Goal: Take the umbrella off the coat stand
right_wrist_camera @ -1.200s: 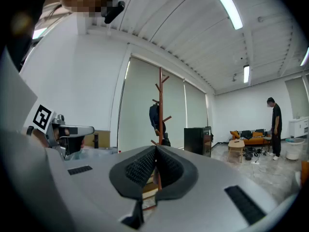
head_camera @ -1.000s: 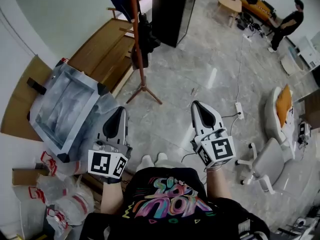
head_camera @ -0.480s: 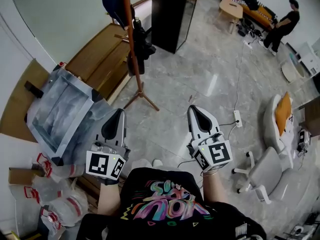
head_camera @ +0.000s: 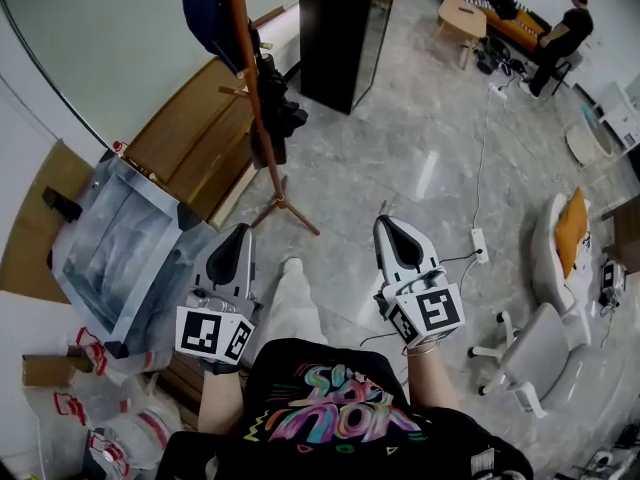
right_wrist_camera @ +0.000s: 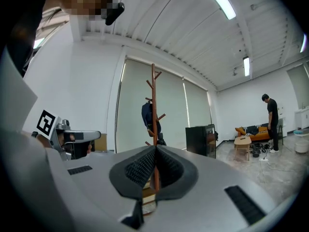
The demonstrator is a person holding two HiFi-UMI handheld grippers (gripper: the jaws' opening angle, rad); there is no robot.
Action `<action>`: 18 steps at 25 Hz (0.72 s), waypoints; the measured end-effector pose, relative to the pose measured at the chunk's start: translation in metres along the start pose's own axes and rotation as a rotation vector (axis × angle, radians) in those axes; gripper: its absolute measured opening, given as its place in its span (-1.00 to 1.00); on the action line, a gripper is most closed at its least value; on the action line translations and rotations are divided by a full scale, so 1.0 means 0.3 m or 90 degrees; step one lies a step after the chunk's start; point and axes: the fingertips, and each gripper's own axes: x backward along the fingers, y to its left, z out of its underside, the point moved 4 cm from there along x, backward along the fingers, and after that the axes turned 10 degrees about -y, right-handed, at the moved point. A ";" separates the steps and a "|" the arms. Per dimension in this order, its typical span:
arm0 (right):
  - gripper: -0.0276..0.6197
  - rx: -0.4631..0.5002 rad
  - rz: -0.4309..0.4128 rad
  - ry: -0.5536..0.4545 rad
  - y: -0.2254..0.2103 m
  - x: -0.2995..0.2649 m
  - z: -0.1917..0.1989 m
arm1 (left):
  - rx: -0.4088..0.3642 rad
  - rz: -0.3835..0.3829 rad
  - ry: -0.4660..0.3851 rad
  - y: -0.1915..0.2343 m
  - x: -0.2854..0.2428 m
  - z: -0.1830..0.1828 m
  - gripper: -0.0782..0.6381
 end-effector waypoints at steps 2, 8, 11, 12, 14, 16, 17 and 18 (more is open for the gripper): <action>-0.86 0.002 0.002 0.001 -0.027 -0.069 0.013 | 0.003 0.004 -0.001 0.043 -0.069 0.020 -0.69; -0.86 0.007 0.002 0.004 -0.116 -0.334 0.035 | 0.006 0.019 -0.005 0.208 -0.321 0.057 -0.69; -0.86 0.010 0.003 0.006 -0.158 -0.488 0.038 | 0.005 0.025 -0.006 0.306 -0.450 0.061 -0.69; -0.86 0.010 0.003 0.005 -0.171 -0.540 0.040 | 0.006 0.026 -0.006 0.343 -0.490 0.064 -0.69; -0.86 0.011 0.004 0.004 -0.195 -0.642 0.044 | 0.008 0.025 -0.004 0.416 -0.567 0.076 -0.69; -0.86 0.008 0.004 0.005 -0.216 -0.737 0.051 | 0.009 0.021 -0.002 0.484 -0.634 0.088 -0.69; -0.86 0.007 0.003 0.006 -0.225 -0.781 0.055 | 0.009 0.020 0.000 0.514 -0.664 0.094 -0.69; -0.86 0.007 0.001 0.008 -0.234 -0.821 0.060 | 0.008 0.019 0.001 0.541 -0.691 0.100 -0.69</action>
